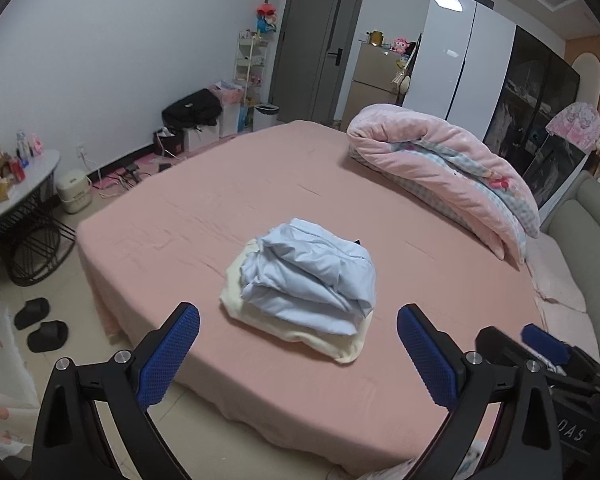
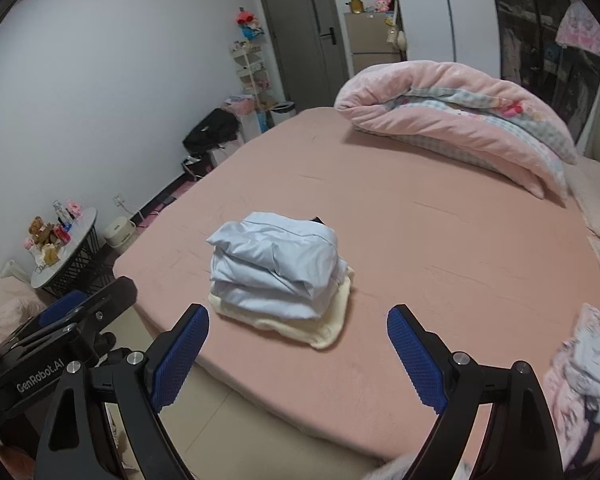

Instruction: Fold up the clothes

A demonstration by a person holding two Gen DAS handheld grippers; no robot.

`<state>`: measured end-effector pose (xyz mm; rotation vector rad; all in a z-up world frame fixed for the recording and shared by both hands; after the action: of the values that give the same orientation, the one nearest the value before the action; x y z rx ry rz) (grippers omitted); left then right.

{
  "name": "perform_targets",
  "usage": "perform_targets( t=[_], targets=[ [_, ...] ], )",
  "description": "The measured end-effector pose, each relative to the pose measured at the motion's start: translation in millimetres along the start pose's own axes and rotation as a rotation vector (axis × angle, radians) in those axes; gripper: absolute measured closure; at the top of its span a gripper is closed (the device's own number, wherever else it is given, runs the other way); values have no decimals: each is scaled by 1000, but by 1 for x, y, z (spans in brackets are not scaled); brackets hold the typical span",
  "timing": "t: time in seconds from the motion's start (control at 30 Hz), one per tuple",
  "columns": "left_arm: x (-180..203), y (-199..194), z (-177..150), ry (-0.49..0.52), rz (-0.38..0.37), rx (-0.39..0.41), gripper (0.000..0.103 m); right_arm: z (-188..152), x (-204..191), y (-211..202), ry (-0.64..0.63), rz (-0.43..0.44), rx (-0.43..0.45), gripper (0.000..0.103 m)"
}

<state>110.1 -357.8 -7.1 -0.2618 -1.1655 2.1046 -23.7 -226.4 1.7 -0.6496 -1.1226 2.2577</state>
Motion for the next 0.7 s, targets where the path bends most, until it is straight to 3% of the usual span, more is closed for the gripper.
perform_targets(
  t=[0.23,0.43,0.7],
  targets=[
    [5,-35,-26,48,126,21,2,-15,-8,-43,-28,-71,37,12],
    [10,-57,-39,75,67,14,2,-28,-12,-75,-36,-92,65,12],
    [17,-79,-58,116,83,36,2,-46,-22,-101,-70,-120,92,12]
  ],
)
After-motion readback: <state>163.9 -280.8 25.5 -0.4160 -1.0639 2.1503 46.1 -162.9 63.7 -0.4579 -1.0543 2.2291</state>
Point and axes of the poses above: each gripper's, at about its wrist camera, not at the fingertips, and y roughly the way its jaws point, x to its right, z to its top, the point moved 7 cm from there along y, roughly the way its jaws point, and after that the axes turned 13 degrees about -x, right-handed, at the moved point
